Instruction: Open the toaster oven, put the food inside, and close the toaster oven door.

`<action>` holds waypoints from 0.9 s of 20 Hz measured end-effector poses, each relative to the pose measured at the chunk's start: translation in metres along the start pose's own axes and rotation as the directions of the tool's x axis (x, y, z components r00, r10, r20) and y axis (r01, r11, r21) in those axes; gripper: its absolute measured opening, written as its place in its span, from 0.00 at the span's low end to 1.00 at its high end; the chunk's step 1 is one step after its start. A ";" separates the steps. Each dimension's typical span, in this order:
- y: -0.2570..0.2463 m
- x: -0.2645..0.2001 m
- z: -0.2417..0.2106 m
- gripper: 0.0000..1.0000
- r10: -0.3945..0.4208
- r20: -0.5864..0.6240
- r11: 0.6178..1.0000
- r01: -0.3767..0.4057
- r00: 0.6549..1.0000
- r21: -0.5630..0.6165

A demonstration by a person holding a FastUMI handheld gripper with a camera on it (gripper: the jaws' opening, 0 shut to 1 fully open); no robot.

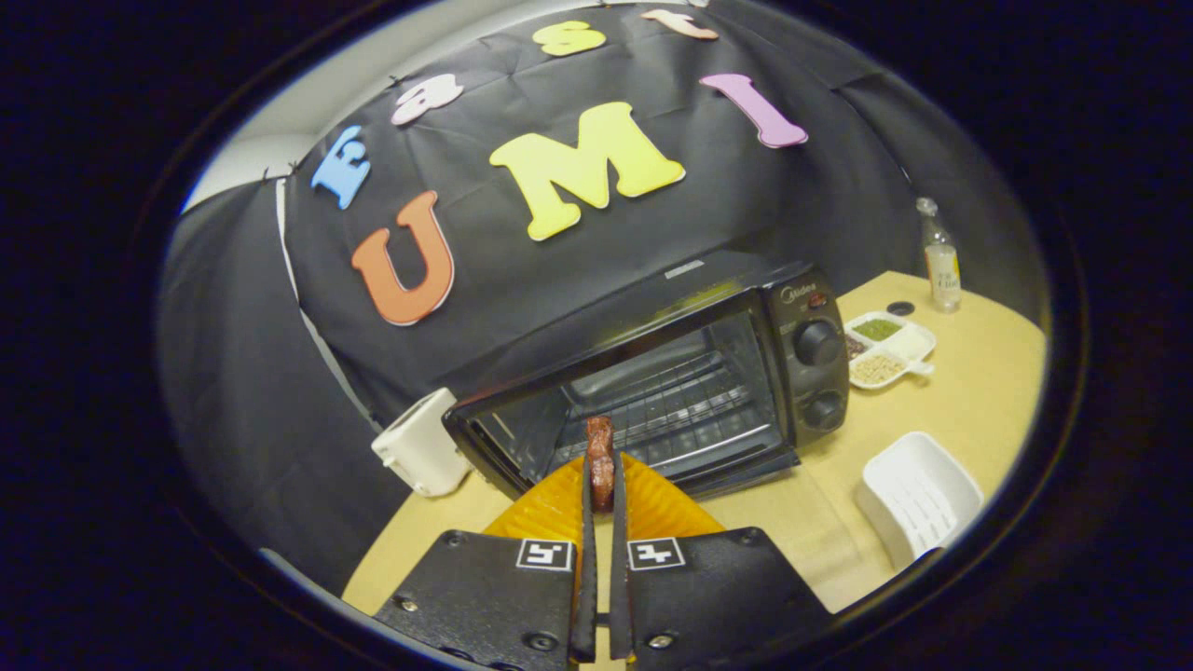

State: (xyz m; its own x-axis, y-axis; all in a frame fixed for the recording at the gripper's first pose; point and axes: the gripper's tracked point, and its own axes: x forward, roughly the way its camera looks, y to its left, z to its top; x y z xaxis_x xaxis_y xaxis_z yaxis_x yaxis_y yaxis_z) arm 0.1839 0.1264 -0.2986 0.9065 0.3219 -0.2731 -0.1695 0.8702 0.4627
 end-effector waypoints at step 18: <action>-0.052 0.101 0.019 0.21 -0.005 0.070 0.987 -0.006 0.998 0.162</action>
State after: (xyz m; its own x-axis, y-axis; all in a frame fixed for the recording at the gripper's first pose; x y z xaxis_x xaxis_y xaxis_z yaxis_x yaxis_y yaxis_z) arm 0.2915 0.1064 -0.3344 0.9323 0.2902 -0.2157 -0.1102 0.7962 0.5950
